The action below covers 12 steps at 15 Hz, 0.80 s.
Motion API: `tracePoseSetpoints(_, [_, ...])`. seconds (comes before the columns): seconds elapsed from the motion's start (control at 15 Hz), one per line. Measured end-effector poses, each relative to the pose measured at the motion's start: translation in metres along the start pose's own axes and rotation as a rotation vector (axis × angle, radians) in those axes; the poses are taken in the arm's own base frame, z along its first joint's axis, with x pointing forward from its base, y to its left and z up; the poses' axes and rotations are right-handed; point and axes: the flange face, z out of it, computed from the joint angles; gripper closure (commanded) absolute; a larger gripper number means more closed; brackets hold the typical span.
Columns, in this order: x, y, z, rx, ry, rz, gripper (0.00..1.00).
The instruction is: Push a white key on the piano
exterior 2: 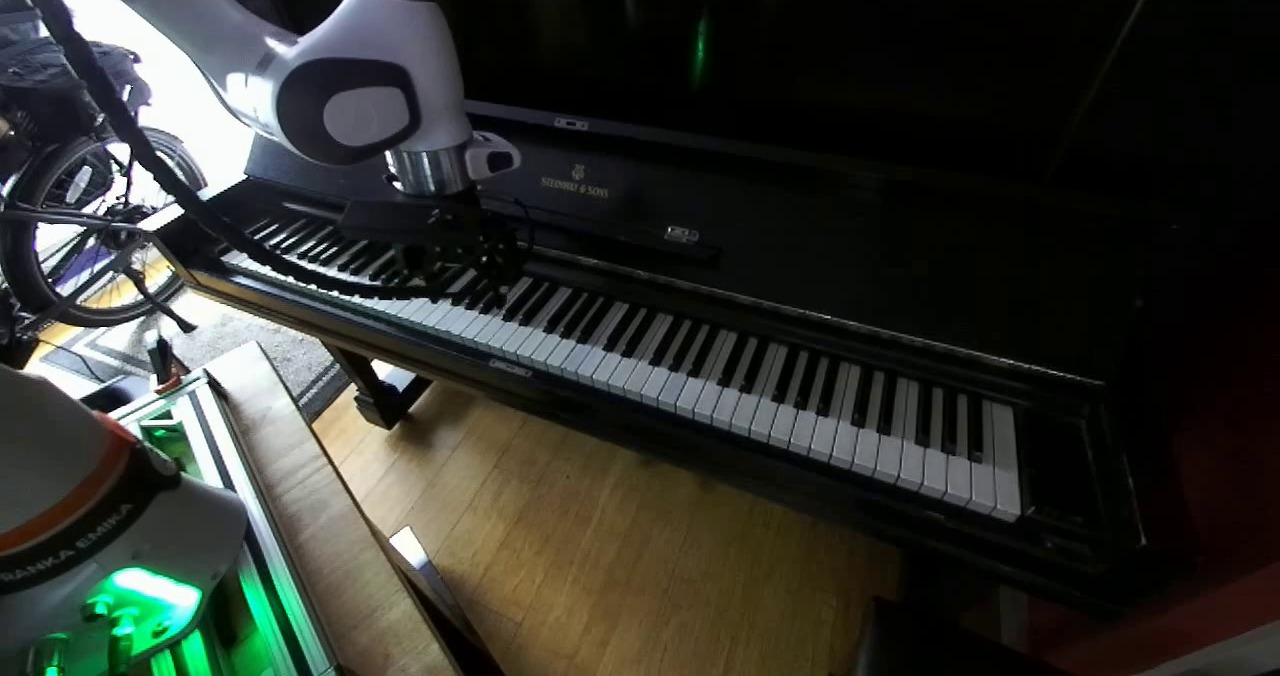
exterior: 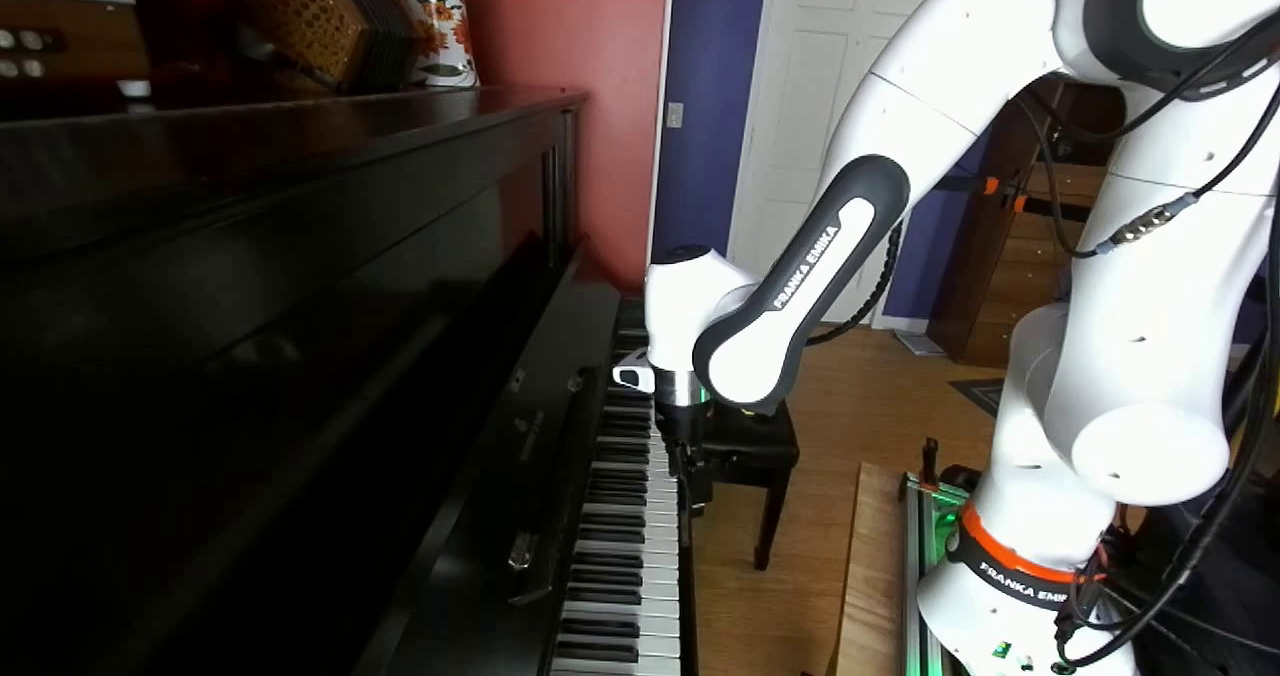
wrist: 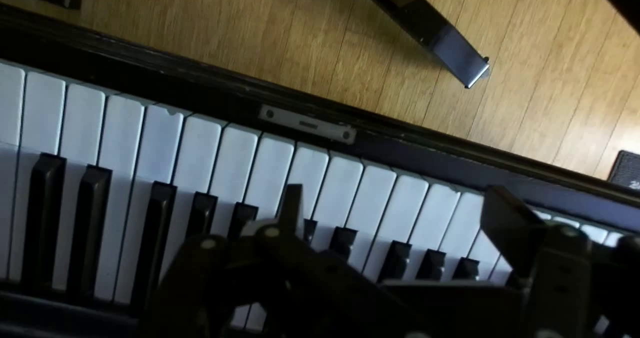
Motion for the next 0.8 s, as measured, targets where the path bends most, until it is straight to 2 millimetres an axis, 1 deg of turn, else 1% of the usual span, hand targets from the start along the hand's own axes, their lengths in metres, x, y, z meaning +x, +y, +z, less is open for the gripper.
tracePoseSetpoints(0.33, [-0.003, 0.021, 0.020, -0.028, 0.059, 0.039, 0.80])
tracePoseSetpoints(0.53, [-0.005, 0.028, 0.030, -0.037, 0.078, 0.048, 1.00])
tracePoseSetpoints(0.8, [-0.006, 0.035, 0.040, -0.042, 0.092, 0.059, 1.00])
